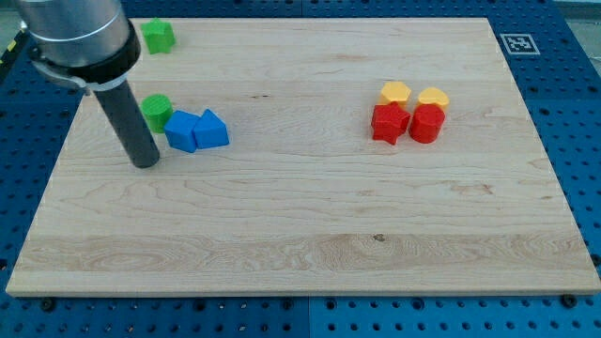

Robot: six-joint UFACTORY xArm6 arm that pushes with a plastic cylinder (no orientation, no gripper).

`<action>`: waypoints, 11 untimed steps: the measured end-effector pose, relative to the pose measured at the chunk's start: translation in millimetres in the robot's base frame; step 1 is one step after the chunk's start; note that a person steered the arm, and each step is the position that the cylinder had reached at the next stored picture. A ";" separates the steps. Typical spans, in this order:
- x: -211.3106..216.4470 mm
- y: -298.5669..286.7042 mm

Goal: Slide the green circle a bit up

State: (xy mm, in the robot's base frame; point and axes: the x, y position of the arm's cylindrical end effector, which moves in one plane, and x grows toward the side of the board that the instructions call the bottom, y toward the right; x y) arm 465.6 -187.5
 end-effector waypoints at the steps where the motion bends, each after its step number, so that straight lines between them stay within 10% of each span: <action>1: -9.6 3.6; 11: -113.2 -12.2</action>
